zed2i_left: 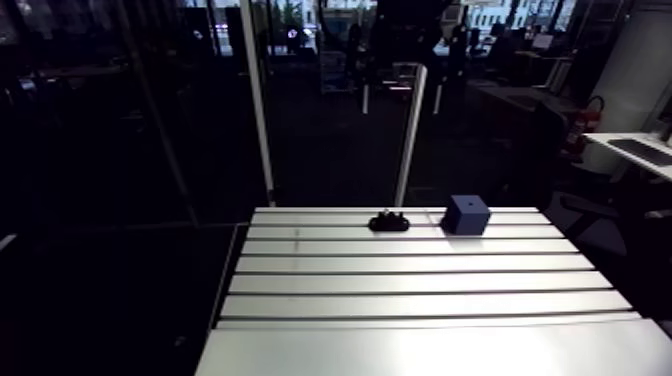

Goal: Pick up the M10 bolt and insert it into the hole until fully seated.

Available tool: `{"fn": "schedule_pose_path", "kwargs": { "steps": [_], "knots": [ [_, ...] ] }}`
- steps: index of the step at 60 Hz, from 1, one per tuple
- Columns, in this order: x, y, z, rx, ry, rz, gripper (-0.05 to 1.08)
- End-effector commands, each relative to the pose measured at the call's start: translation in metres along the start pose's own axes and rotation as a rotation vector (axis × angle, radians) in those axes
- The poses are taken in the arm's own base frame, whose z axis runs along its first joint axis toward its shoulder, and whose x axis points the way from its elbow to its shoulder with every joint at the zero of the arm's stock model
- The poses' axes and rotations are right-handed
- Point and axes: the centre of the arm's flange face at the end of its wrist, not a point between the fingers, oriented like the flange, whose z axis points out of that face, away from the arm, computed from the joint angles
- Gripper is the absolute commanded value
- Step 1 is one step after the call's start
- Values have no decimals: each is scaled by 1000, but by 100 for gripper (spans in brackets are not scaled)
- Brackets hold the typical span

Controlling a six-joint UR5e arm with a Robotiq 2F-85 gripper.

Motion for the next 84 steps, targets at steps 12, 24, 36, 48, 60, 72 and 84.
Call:
{"fn": "schedule_pose_path", "kwargs": {
  "steps": [12,24,36,48,60,72,84],
  "knots": [
    [10,-13,13,5,-3,-69,1],
    [10,-15,13,14,-1,-72,1],
    [10,-14,14,16,0,-68,1],
    [21,-10,24,15,70,-64,1],
    [36,14,31,15,112,-49,1],
    [51,23,50,9,150,-50,1],
    [66,25,84,12,145,-48,1]
  ]
}}
